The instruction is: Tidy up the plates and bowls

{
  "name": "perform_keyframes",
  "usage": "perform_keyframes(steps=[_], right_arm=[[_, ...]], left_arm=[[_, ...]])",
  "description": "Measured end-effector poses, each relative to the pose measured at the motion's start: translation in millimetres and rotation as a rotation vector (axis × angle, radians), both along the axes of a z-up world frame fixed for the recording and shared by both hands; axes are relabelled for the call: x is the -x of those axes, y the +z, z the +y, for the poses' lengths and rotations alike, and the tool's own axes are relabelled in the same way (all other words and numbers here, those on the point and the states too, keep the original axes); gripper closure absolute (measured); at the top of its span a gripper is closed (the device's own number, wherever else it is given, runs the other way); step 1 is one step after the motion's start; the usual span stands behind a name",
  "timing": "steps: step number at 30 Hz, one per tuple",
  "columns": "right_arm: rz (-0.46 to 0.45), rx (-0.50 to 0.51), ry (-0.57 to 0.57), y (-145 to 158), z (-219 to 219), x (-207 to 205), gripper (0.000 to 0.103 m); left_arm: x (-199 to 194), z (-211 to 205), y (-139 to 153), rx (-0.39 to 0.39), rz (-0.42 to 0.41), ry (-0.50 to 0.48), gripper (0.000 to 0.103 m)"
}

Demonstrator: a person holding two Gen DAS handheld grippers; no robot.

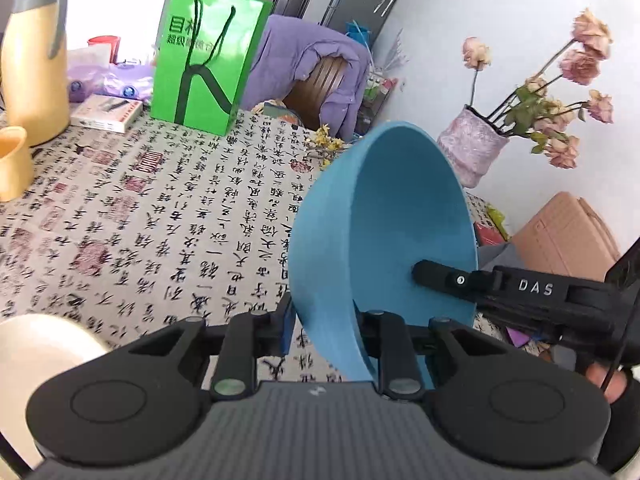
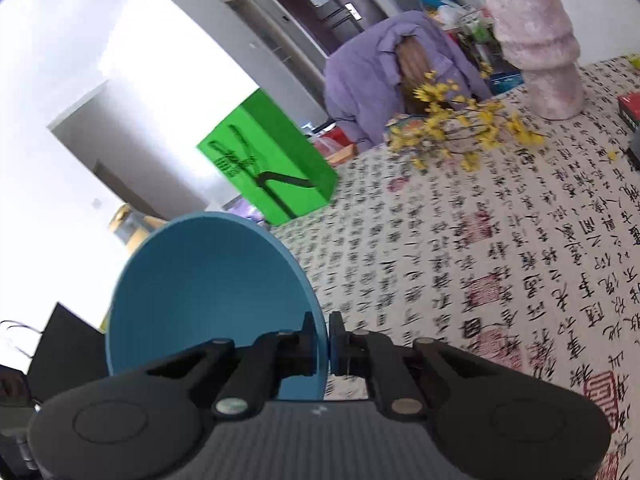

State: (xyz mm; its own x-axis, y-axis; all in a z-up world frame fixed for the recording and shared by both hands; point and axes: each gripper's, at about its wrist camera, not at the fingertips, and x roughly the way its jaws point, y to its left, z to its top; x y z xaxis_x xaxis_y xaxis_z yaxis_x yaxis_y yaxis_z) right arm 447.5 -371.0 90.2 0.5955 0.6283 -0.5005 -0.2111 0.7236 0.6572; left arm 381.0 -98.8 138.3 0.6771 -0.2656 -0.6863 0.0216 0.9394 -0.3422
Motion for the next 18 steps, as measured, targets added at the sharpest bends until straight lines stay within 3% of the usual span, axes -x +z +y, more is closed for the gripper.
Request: perform_keyframes(steps=[4, 12, 18], right_arm=[[-0.022, 0.023, 0.060, 15.7, -7.3, 50.6, 0.096], [0.056, 0.082, 0.147, 3.6, -11.2, 128.3, 0.094], [0.099, 0.207, 0.165, -24.0, -4.6, 155.2, 0.094]], left_arm=[[48.0, 4.6, 5.8, 0.025, -0.005, -0.062, 0.080], [128.3, -0.4, -23.2, 0.045, 0.123, -0.149, 0.079], [142.7, -2.4, -68.3, 0.098, 0.248, -0.163, 0.079]])
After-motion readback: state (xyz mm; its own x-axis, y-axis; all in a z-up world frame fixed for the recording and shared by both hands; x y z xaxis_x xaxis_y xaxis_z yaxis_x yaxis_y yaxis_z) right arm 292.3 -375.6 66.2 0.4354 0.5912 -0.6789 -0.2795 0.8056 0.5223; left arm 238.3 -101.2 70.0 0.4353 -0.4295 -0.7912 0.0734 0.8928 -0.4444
